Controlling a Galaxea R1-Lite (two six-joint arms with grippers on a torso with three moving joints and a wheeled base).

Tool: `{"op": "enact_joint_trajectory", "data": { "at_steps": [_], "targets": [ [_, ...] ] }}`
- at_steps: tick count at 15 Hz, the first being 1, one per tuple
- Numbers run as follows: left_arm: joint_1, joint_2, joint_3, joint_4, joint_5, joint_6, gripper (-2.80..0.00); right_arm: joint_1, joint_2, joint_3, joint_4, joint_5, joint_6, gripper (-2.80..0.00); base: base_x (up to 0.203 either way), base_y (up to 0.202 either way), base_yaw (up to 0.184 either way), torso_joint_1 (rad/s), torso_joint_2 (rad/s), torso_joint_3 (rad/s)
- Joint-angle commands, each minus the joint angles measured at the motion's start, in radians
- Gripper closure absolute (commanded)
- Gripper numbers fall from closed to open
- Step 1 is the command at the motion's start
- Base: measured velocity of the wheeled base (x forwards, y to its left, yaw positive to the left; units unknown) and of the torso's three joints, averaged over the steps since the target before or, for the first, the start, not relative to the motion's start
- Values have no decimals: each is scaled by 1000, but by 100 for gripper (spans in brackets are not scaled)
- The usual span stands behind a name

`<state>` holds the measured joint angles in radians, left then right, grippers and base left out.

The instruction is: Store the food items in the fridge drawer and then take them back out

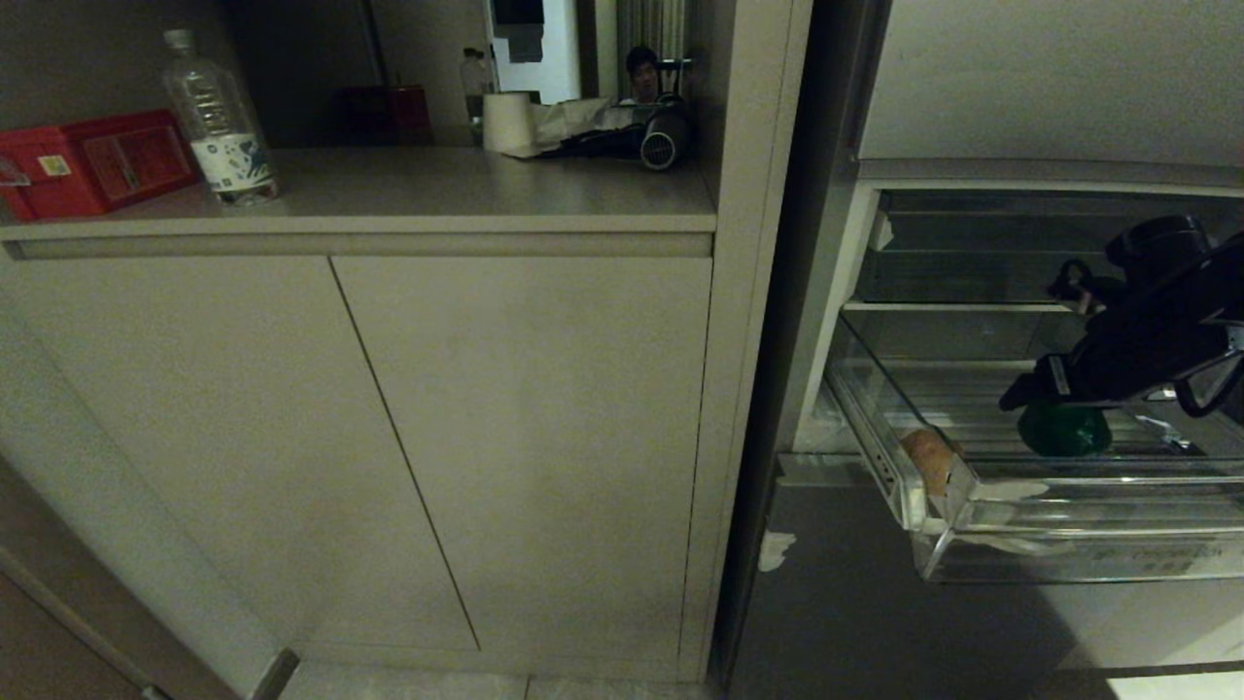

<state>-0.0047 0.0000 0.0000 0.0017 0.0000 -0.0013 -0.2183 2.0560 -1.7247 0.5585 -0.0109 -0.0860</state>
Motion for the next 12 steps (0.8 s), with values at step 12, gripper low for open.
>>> {"op": "enact_joint_trajectory", "data": {
  "at_steps": [12],
  "targets": [
    [0,2,0,0,0,0,0,-36,107,-94,8,3,-3,-280,0,0,0,0,0,0]
  ]
}}
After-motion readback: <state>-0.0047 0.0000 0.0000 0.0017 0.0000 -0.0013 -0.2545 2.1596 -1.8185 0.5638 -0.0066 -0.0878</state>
